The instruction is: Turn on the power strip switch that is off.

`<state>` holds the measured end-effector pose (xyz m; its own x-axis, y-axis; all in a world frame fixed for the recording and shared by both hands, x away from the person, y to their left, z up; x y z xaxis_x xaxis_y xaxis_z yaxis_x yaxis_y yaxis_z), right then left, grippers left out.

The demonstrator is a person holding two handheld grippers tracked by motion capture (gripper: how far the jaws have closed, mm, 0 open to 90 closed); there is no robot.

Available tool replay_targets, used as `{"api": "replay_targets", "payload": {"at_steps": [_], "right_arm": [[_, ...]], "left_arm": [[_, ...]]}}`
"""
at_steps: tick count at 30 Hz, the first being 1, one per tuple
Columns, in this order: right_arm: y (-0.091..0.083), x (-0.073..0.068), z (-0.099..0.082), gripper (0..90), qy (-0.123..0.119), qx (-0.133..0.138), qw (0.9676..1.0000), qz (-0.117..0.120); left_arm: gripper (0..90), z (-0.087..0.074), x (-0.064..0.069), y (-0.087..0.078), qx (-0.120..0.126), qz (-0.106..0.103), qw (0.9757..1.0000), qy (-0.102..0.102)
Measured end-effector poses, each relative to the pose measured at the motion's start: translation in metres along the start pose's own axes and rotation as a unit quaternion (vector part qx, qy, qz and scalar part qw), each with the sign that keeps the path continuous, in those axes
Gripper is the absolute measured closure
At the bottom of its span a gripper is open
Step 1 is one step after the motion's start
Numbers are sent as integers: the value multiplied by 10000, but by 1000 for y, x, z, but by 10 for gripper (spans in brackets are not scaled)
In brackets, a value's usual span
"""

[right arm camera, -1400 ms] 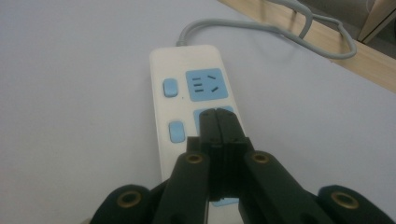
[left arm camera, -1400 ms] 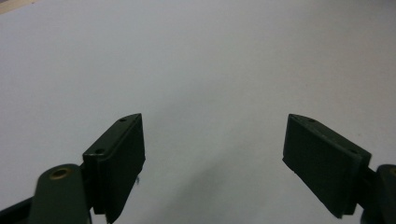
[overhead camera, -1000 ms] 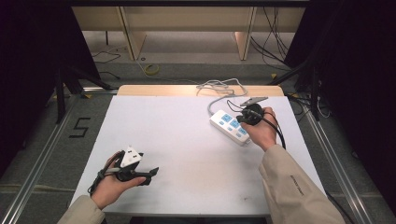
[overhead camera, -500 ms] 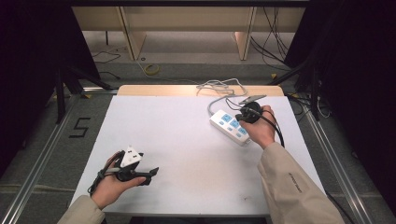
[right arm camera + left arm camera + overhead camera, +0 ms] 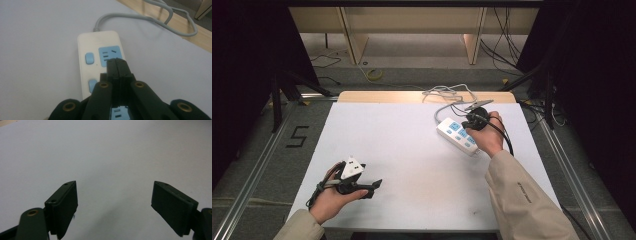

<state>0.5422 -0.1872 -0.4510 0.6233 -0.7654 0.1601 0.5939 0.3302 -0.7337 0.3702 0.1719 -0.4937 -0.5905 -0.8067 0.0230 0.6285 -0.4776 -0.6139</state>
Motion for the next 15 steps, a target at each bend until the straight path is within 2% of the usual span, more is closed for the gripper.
{"api": "replay_targets", "payload": {"at_steps": [15], "right_arm": [[4,-2,8,900,-12,-11,10000,13]], "left_arm": [[204,1,1,1,-4,-5,10000,-2]]}}
Point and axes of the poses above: each handheld gripper's, and its own axes: y roughly forward along the jaws, z roughly out of its top, x roughly to its right, the point moved 5 cm from there along y, roughly forward along the jaws, and after that the axes turned 5 degrees about -y, right-handed, at the moved point
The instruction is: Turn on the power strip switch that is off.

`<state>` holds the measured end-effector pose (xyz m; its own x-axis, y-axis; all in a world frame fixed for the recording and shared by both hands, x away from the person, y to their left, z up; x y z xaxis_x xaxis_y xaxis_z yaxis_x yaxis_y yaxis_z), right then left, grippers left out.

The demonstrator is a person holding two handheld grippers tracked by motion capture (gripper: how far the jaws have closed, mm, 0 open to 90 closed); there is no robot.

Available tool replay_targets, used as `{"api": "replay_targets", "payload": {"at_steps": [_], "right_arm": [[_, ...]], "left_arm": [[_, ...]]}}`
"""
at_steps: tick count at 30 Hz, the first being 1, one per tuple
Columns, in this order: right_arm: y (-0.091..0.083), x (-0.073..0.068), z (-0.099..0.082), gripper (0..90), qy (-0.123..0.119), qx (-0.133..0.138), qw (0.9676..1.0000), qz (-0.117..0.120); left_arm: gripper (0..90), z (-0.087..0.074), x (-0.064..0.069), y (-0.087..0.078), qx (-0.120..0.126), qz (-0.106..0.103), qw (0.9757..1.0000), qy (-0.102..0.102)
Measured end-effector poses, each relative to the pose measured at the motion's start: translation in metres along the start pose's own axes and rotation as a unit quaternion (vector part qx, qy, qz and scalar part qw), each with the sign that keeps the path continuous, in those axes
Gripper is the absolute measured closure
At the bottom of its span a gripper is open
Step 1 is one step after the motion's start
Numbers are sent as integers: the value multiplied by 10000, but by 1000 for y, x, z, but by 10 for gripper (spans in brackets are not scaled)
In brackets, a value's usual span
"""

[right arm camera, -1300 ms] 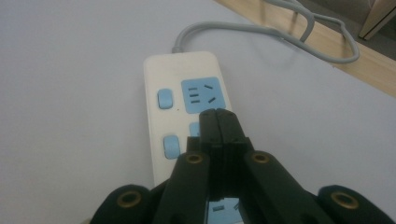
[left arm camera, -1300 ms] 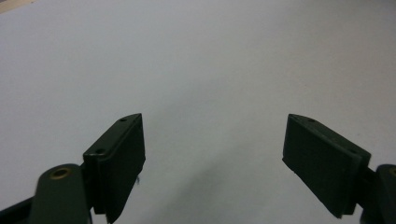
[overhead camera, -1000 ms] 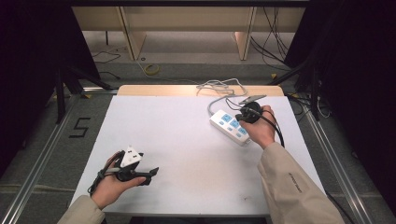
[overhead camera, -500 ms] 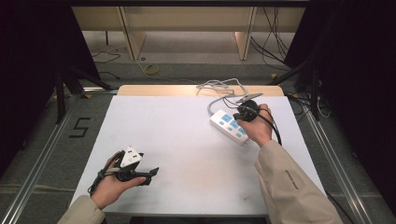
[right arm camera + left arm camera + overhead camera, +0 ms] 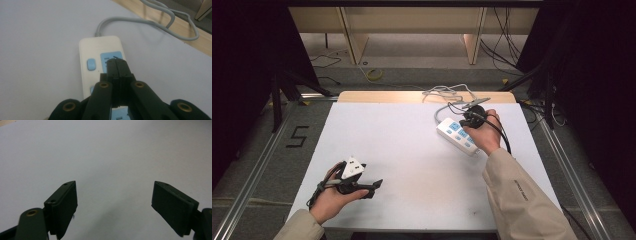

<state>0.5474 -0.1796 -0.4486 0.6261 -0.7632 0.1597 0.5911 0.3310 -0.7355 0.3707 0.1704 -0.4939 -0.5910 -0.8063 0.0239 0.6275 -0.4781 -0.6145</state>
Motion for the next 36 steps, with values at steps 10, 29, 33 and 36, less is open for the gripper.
{"api": "replay_targets", "payload": {"at_steps": [10,29,33,36], "right_arm": [[6,-1,3,900,30,-70,10000,11],[15,-6,15,900,-15,-132,9999,40],[16,-7,16,900,-30,-146,9999,45],[17,-7,18,900,-50,-151,9999,45]], "left_arm": [[204,0,1,0,10,-16,10000,5],[204,1,1,0,11,-33,10000,-1],[204,1,1,0,12,-32,10000,0],[204,1,1,1,12,-32,10000,0]]}}
Point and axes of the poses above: each handheld gripper's, and its own axes: y roughly forward along the jaws, z roughly out of its top, x roughly to its right, the point moved 5 cm from there along y, roughly forward along the jaws, and after that the axes turned 5 degrees about -y, right-handed, at the moved point
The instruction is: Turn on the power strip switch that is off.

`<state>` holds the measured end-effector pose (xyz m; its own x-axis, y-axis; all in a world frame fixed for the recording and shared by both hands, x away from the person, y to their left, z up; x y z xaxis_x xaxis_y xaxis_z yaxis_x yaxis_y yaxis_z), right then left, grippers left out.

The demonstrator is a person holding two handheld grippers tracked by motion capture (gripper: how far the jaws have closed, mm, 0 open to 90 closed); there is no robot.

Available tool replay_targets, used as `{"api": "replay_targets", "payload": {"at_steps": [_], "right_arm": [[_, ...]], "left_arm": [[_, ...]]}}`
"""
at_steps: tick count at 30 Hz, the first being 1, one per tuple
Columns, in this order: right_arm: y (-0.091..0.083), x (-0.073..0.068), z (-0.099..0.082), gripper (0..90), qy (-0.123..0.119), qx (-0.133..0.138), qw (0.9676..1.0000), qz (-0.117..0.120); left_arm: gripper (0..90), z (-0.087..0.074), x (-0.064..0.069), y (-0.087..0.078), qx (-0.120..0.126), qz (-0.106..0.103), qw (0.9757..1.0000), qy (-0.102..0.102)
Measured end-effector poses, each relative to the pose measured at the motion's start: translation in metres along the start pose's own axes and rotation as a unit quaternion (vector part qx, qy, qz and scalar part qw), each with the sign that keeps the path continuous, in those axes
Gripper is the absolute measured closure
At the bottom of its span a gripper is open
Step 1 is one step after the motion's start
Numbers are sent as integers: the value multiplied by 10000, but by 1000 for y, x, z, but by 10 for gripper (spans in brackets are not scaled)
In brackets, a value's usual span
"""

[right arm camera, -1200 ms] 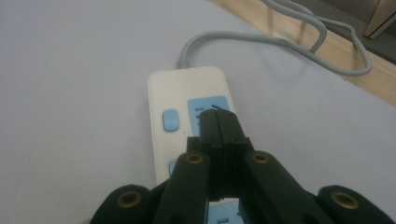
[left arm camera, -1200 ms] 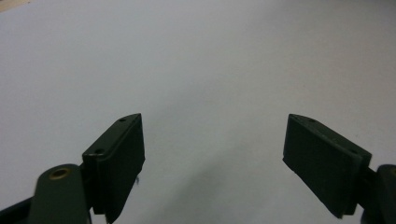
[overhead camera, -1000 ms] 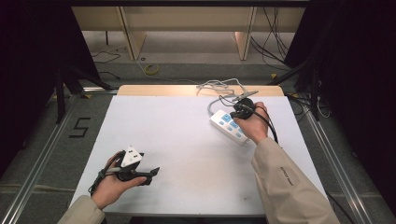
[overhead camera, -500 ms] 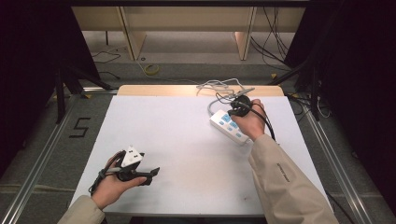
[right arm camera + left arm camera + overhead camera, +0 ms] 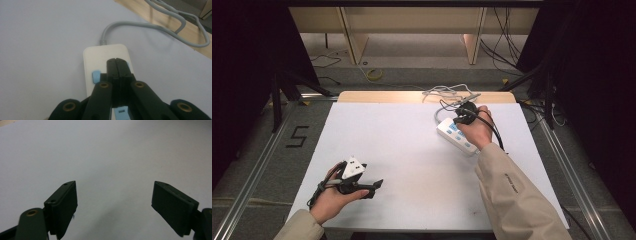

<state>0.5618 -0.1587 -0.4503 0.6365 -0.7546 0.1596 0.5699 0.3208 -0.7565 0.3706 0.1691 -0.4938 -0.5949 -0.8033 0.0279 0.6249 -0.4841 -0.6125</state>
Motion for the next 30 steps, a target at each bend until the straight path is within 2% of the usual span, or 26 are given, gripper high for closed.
{"api": "replay_targets", "payload": {"at_steps": [30], "right_arm": [[5,-3,8,900,-37,-63,10000,28]], "left_arm": [[205,1,-1,0,8,11,10000,11]]}}
Point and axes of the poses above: each handheld gripper's, and its own axes: y roughly forward along the jaws, z roughly out of its top, x roughly to its right, the point moved 5 cm from there along y, roughly forward along the jaws, and after that the axes turned 5 degrees about -y, right-handed, at the moved point
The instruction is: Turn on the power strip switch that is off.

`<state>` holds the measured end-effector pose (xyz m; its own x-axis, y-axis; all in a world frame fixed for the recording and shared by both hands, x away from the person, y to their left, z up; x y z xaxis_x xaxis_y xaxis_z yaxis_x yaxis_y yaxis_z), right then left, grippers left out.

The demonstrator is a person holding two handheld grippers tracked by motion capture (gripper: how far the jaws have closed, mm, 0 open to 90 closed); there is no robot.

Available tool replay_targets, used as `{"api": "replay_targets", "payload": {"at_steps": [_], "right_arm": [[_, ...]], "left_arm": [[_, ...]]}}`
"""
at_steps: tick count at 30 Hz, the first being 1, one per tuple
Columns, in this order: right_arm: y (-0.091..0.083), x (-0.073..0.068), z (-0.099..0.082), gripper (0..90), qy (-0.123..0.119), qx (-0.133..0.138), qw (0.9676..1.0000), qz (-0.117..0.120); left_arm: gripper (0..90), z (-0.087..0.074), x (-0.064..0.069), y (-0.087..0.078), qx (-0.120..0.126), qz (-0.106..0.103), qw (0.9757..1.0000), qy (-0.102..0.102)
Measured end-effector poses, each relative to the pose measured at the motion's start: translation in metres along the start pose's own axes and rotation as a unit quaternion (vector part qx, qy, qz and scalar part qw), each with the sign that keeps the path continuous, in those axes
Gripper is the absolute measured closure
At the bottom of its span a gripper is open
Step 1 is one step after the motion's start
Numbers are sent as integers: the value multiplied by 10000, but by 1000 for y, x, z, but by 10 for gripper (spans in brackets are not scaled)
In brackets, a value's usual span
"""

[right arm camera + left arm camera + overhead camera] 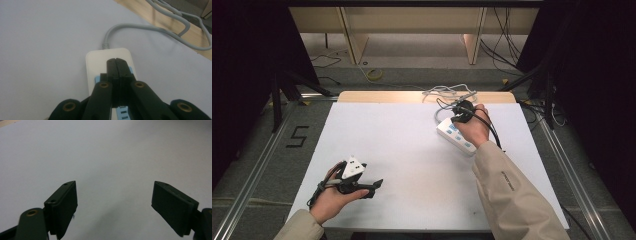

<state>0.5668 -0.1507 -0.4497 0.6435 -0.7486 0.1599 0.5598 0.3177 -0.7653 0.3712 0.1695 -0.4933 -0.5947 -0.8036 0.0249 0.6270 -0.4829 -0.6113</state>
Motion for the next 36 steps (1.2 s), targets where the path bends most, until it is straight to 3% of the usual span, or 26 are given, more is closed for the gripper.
{"api": "replay_targets", "payload": {"at_steps": [36], "right_arm": [[4,-4,13,900,-34,-52,10000,13]], "left_arm": [[205,0,0,0,6,-6,10000,-4]]}}
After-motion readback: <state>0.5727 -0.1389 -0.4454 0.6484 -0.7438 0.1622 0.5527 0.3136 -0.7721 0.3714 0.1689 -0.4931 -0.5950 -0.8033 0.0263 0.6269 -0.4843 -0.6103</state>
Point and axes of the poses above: each handheld gripper's, and its own axes: y roughly forward along the jaws, z roughly out of its top, x roughly to its right, the point moved 5 cm from there along y, roughly forward along the jaws, and after that the axes turned 5 degrees about -y, right-handed, at the moved point
